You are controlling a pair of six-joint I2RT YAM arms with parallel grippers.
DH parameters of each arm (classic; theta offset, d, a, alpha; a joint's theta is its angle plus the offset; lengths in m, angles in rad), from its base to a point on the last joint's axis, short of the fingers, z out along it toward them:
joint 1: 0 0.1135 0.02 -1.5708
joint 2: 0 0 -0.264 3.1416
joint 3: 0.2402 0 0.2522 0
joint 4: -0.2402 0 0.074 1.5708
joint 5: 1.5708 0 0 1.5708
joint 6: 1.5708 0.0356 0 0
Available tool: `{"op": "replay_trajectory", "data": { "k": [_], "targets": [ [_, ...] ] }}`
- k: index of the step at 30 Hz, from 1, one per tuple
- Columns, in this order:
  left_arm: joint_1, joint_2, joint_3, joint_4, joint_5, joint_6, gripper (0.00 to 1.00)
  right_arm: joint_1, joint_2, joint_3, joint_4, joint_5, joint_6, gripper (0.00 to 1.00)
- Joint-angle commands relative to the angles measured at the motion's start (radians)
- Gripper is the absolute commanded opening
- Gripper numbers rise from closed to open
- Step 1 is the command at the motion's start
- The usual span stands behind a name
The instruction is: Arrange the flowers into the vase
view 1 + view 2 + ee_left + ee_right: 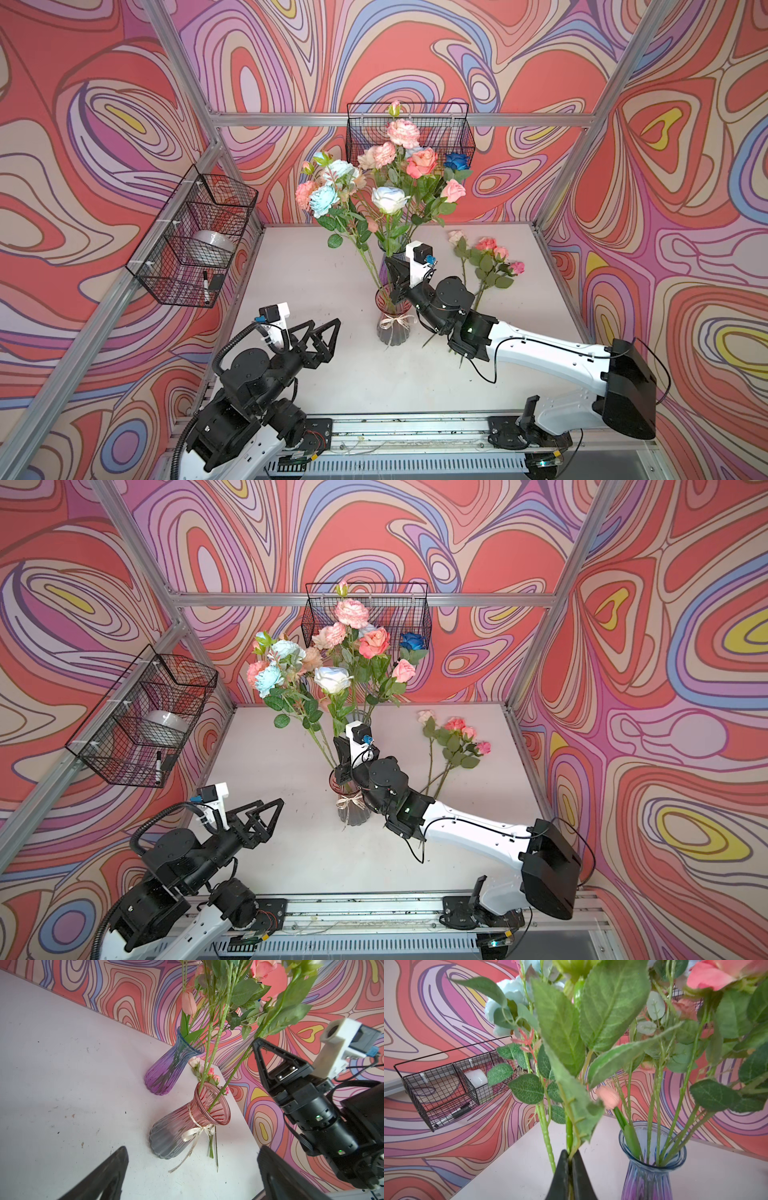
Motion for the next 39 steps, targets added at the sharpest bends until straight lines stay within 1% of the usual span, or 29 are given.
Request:
{"op": "replay_trajectory", "data": {
  "k": [1,4,7,9,11,13,15,20,27,30,32,33,34,35,37,39],
  "targets": [
    [-0.003,-0.039,0.054,-0.089,-0.079,0.015,0.99,0.01,-0.034,-0.047,-0.014,0.025,0.056,0.0],
    [-0.003,-0.064,0.066,-0.122,-0.117,0.018,0.99,0.011,-0.051,-0.066,-0.064,0.024,0.091,0.0],
    [-0.003,-0.078,0.075,-0.136,-0.131,0.025,0.99,0.011,-0.076,-0.075,-0.126,0.003,0.121,0.08],
    [-0.003,-0.08,0.083,-0.142,-0.134,0.033,0.99,0.011,-0.093,-0.065,-0.188,-0.004,0.143,0.19],
    [-0.003,-0.08,0.097,-0.153,-0.145,0.043,0.99,0.011,-0.115,-0.059,-0.246,-0.015,0.161,0.34],
    [-0.004,-0.08,0.103,-0.16,-0.153,0.049,0.99,0.011,-0.143,-0.063,-0.282,-0.027,0.175,0.43],
    [-0.003,-0.079,0.101,-0.162,-0.152,0.052,0.99,0.011,-0.176,-0.07,-0.311,-0.037,0.187,0.48],
    [-0.003,-0.069,0.074,-0.145,-0.131,0.047,0.99,0.011,-0.262,-0.087,-0.391,-0.042,0.228,0.52],
    [-0.003,-0.056,0.032,-0.11,-0.105,0.037,0.99,0.011,-0.383,-0.114,-0.51,-0.017,0.308,0.52],
    [-0.004,-0.048,0.009,-0.095,-0.087,0.028,0.99,0.011,-0.429,-0.127,-0.613,0.059,0.377,0.52],
    [-0.003,-0.043,-0.007,-0.085,-0.074,0.022,0.99,0.006,-0.418,-0.104,-0.764,0.16,0.455,0.57],
    [-0.004,-0.042,-0.013,-0.082,-0.071,0.019,0.99,-0.006,-0.403,-0.091,-0.823,0.18,0.482,0.57],
    [-0.004,-0.04,-0.019,-0.08,-0.069,0.015,0.99,-0.039,-0.384,-0.082,-0.882,0.172,0.516,0.57],
    [-0.003,-0.038,-0.024,-0.078,-0.067,0.015,0.99,-0.09,-0.369,-0.086,-0.915,0.122,0.546,0.56],
    [-0.003,-0.036,-0.031,-0.073,-0.063,0.012,0.99,-0.209,-0.344,-0.113,-0.934,0.002,0.594,0.53],
    [-0.003,-0.032,-0.035,-0.071,-0.057,0.009,0.99,-0.311,-0.321,-0.147,-0.938,-0.068,0.625,0.51]
  ]
}}
